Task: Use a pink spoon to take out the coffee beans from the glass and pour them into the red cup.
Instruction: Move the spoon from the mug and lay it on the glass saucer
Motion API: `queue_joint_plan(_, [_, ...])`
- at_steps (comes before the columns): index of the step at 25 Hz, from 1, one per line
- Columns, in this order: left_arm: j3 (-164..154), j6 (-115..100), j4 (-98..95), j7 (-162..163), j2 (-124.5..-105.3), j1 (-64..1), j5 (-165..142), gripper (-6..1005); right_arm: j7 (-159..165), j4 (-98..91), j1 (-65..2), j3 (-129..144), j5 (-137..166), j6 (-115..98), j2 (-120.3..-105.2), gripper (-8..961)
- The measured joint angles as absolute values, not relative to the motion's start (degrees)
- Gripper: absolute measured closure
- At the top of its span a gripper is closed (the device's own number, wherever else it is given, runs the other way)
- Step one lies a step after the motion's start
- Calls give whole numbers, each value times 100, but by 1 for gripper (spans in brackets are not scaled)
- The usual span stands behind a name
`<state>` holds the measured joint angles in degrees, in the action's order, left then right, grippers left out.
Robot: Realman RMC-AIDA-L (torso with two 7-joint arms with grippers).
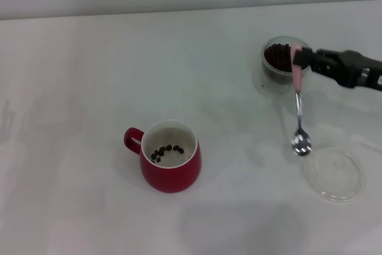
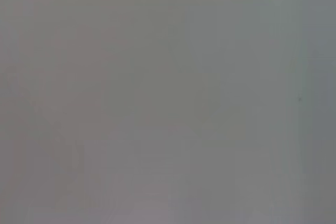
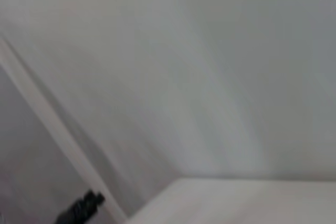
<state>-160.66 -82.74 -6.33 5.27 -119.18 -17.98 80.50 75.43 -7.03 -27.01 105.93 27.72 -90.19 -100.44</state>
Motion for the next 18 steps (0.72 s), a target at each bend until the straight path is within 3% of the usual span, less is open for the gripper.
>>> queue_joint_plan(7, [-16067, -8359, -634, 527, -11910, -1808, 8037, 273, 7311, -490, -2689, 10606, 3313, -8862, -9845, 769])
queue_joint_plan(18, [-16105, -8499, -633, 527, -11909, -1867, 8007, 272, 7257, -386, -2703, 10644, 3683, -8103, -9930, 767])
